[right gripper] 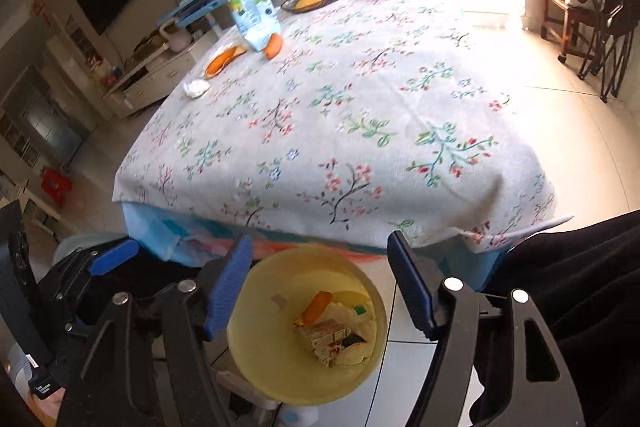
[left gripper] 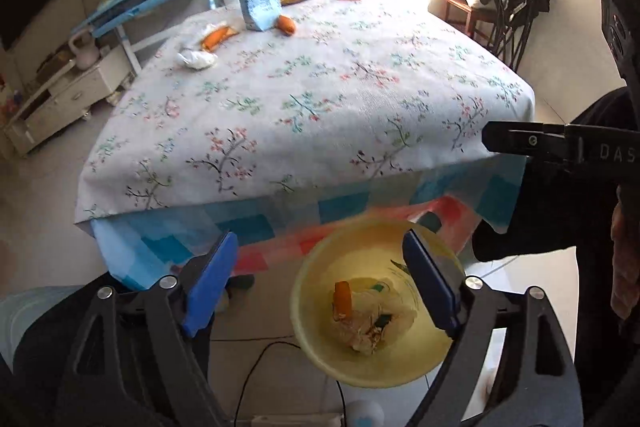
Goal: Collect trash
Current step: 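Carry tissue and peel over the yellow basin and open both grippers, then move both tools back over the table toward the remaining trash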
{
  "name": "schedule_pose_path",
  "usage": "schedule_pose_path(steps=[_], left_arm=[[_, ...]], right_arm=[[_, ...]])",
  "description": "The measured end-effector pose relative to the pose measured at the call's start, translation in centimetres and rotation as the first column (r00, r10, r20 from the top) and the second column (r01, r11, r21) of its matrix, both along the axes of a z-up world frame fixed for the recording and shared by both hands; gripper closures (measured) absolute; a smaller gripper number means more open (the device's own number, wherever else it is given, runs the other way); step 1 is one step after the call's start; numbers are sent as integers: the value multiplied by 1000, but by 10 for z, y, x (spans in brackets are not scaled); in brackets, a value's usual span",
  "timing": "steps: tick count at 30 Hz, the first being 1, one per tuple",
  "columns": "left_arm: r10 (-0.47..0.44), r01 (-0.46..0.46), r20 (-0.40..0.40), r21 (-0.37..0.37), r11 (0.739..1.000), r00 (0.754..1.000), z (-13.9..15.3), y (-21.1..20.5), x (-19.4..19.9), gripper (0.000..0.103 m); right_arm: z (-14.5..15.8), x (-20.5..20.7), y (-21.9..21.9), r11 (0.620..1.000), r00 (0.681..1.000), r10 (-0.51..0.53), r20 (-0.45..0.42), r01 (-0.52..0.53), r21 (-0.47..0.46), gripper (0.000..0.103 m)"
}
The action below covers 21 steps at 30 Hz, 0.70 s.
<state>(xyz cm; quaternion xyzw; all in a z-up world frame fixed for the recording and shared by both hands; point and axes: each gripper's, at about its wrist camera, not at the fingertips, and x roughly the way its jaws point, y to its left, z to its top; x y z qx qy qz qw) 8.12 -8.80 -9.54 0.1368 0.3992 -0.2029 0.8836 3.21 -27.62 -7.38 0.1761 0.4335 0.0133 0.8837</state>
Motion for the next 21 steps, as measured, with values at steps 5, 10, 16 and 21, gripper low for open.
schedule_pose_path(steps=[5, 10, 16, 21], left_arm=[[63, -62, 133, -10, 998, 989, 21, 8, 1, 8], [51, -58, 233, 24, 998, 971, 37, 9, -6, 7], [27, -43, 305, 46, 998, 952, 48, 11, -16, 7], [51, -53, 316, -4, 999, 947, 58, 25, -16, 7]], right_arm=[[3, 2, -5, 994, 995, -98, 30, 99, -38, 29], [6, 12, 12, 989, 995, -87, 41, 92, -116, 27], [9, 17, 34, 974, 997, -47, 54, 58, -220, 25], [8, 27, 55, 959, 999, -24, 45, 36, -280, 24]])
